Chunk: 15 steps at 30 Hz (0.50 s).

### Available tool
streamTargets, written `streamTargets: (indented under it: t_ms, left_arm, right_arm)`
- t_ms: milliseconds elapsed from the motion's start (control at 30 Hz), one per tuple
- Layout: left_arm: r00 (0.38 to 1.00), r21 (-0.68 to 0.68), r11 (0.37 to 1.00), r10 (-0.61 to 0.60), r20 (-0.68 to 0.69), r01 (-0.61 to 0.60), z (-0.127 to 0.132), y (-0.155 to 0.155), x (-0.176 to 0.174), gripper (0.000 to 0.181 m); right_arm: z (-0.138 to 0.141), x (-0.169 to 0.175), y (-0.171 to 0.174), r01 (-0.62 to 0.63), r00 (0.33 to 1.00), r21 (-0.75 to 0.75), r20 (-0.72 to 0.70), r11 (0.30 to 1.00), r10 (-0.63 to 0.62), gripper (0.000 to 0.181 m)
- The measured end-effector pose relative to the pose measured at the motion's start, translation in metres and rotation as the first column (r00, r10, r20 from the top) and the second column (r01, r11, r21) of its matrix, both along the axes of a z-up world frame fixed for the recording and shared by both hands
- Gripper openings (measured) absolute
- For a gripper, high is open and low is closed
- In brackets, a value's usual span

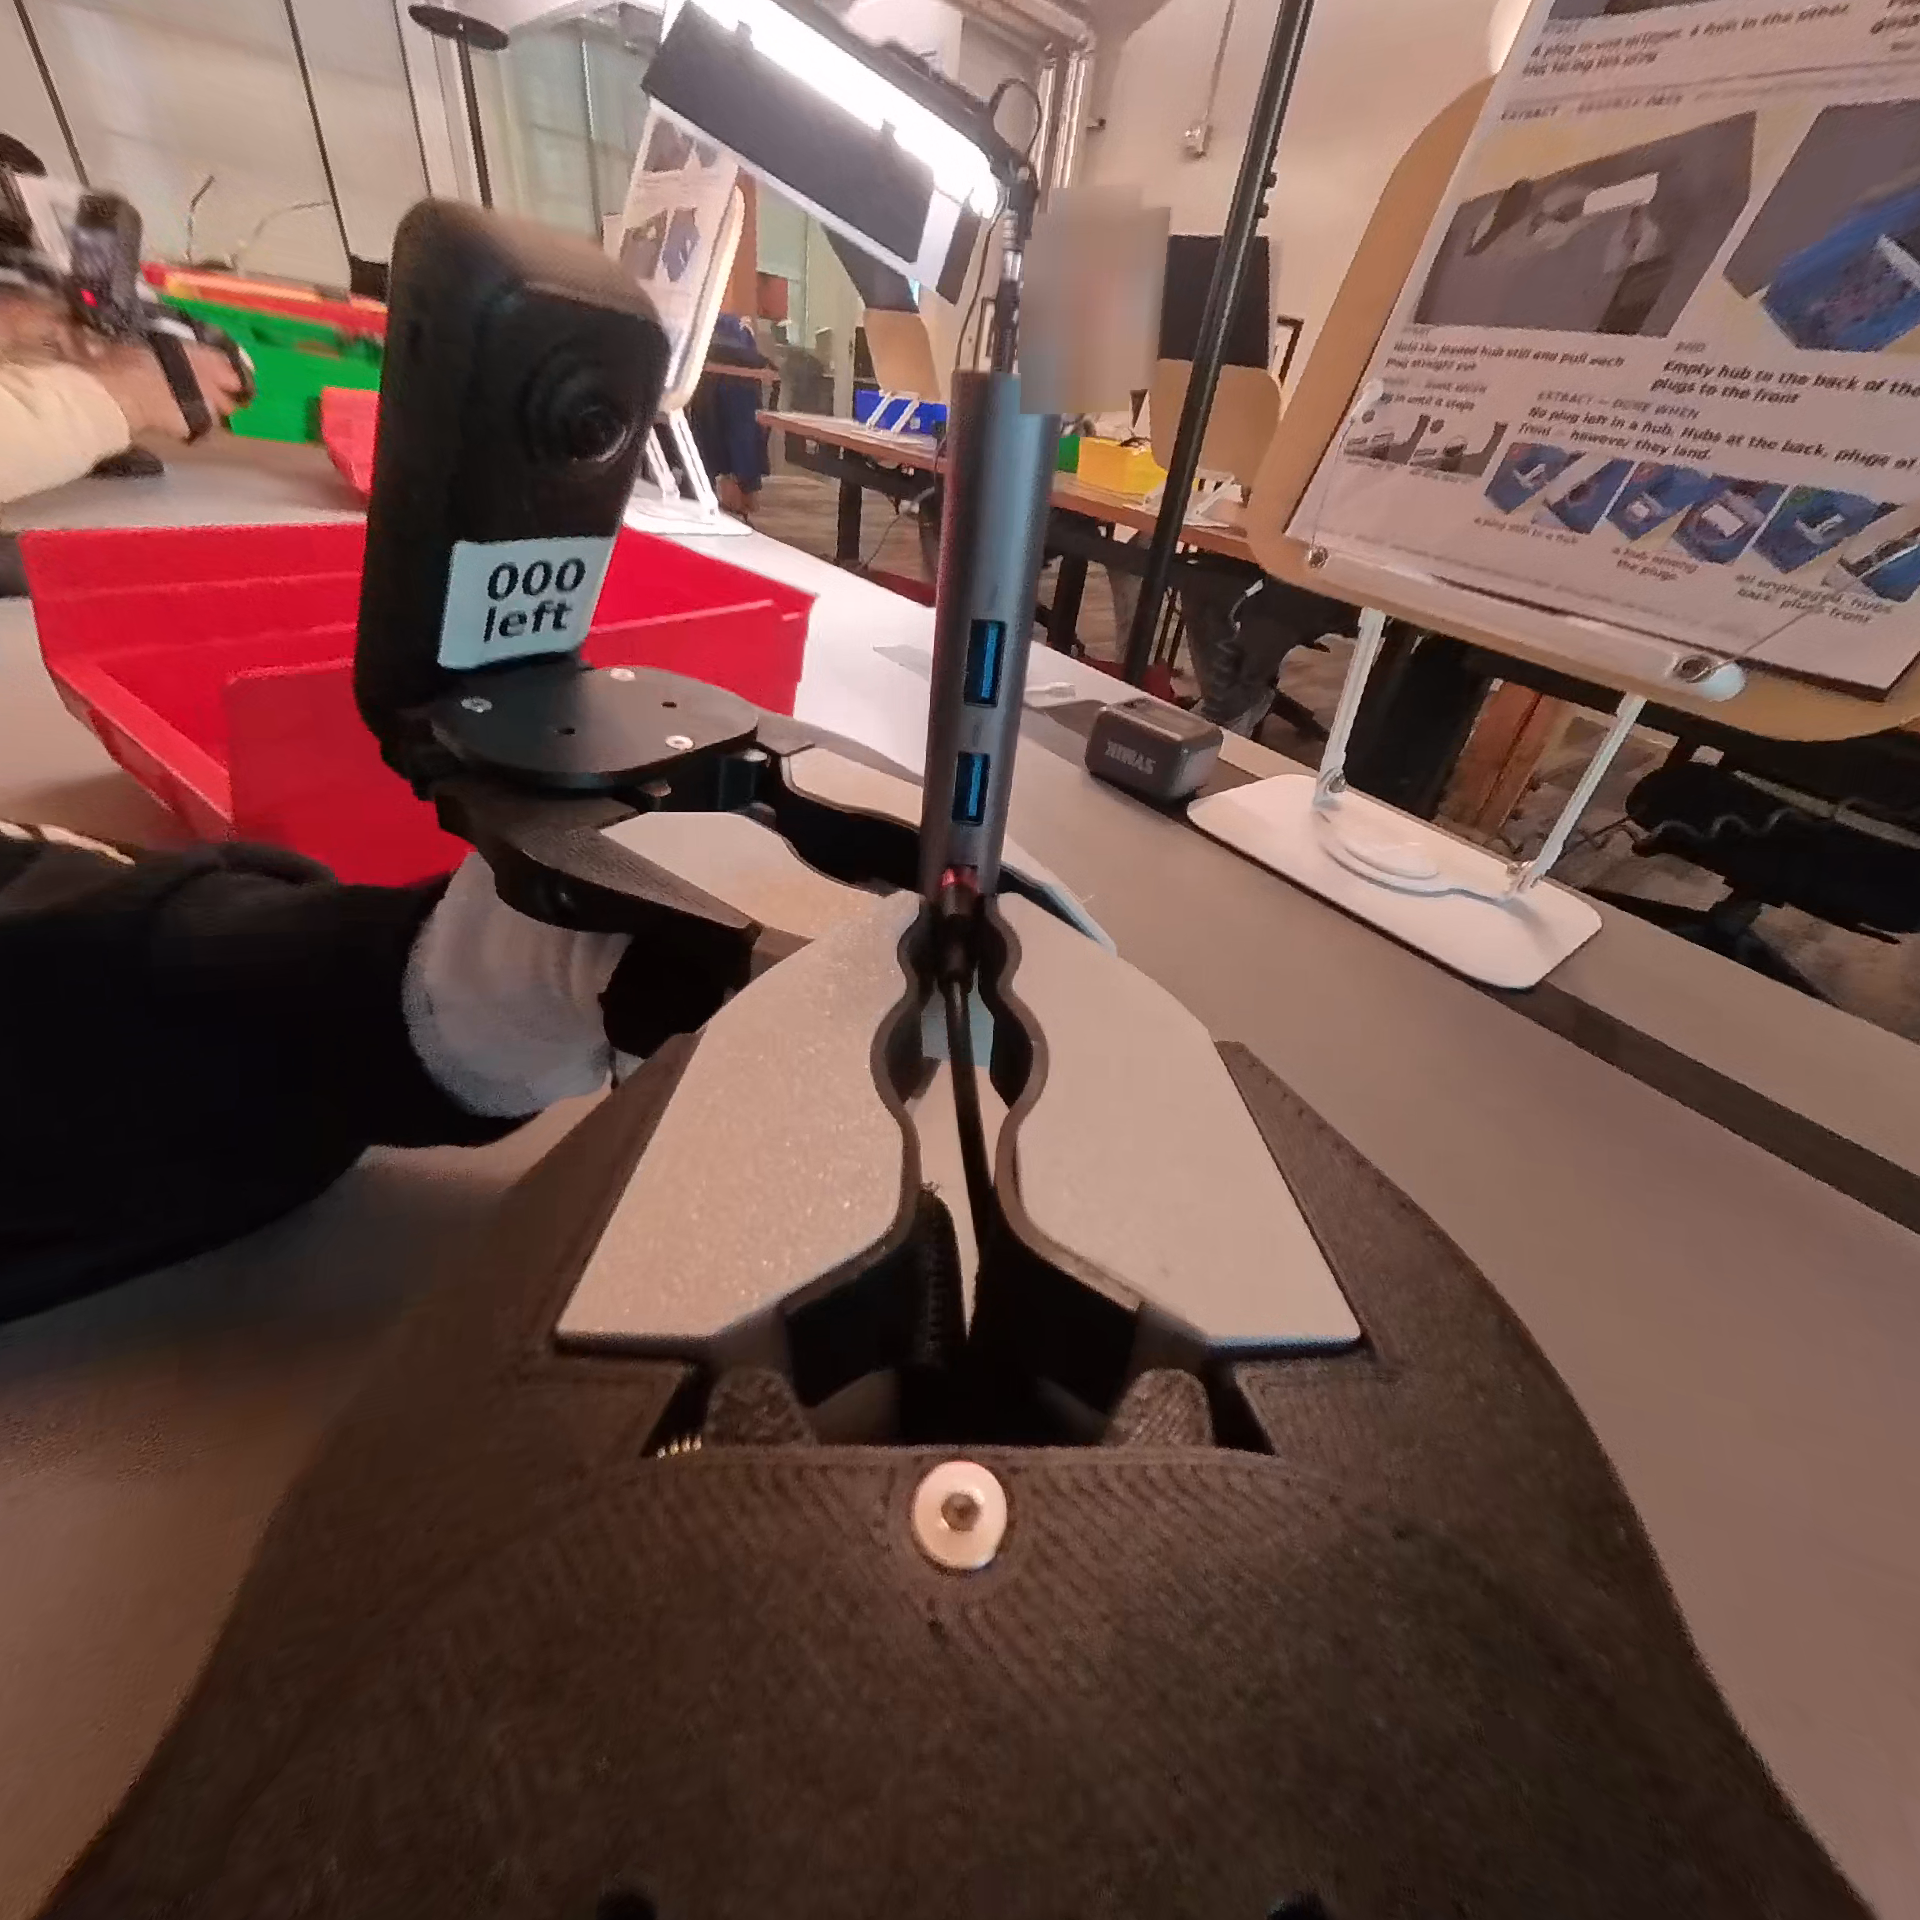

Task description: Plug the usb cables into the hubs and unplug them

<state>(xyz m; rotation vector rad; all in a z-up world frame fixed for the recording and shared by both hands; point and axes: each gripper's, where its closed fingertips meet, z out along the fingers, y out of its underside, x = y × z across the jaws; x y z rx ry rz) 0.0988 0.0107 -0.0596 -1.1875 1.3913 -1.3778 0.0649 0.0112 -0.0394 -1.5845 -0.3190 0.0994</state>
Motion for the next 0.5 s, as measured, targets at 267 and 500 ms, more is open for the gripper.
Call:
streamTargets:
  t_ms: [267, 500]
  left_arm:
    - [0.960, -0.650, 0.760, 0.199, 0.196, -0.025, 0.034, 0.096, -0.032, 0.029]
    - [0.999, 0.068, 0.997, -0.033, -0.021, 0.034, -0.006, 0.000, 0.005, 0.029]
  right_arm:
    - [0.029, -0.015, -0.024, 0.007, 0.984, 0.214, 0.173, 0.977, -0.045, 0.008]
    - [0.081, 0.001, -0.047, -0.111, 0.990, 0.379, -0.035, 0.919, 0.134, 0.008]
